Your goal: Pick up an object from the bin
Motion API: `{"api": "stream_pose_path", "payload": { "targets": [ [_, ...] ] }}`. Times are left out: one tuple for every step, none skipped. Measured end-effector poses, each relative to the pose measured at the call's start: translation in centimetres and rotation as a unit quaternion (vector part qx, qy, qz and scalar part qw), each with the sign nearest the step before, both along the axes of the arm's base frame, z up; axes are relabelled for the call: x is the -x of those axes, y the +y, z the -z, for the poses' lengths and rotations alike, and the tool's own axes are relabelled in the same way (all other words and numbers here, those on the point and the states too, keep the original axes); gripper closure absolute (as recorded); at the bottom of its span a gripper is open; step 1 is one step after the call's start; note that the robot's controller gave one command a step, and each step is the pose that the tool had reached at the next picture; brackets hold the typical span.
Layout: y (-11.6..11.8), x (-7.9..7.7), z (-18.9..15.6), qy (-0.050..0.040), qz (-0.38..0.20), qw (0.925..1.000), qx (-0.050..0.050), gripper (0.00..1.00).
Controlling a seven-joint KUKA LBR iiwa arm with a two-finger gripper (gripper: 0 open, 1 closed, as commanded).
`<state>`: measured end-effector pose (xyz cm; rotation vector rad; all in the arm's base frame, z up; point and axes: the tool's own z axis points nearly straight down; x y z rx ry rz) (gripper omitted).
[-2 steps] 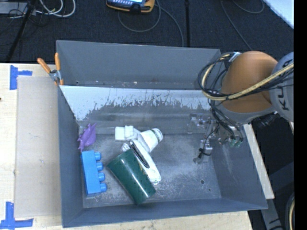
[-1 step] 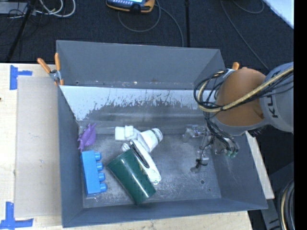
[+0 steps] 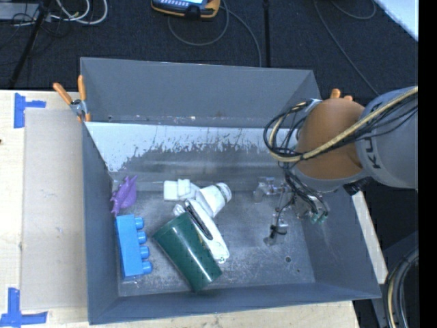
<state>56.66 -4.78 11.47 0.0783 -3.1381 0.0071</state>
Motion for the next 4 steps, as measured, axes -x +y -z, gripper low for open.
{"api": "stream_pose_path", "payload": {
  "targets": [
    [2.8,0.5,2.5,-0.0019,0.018,0.9998,-0.006,0.00],
    [4.9,-2.2,4.0,0.0008,0.017,0.9999,-0.001,0.00],
    [7.0,-3.3,3.9,-0.0027,-0.010,0.9999,-0.004,0.00],
    [11.2,-1.1,4.2,-0.0009,0.019,0.9998,-0.002,0.00]
  ]
}}
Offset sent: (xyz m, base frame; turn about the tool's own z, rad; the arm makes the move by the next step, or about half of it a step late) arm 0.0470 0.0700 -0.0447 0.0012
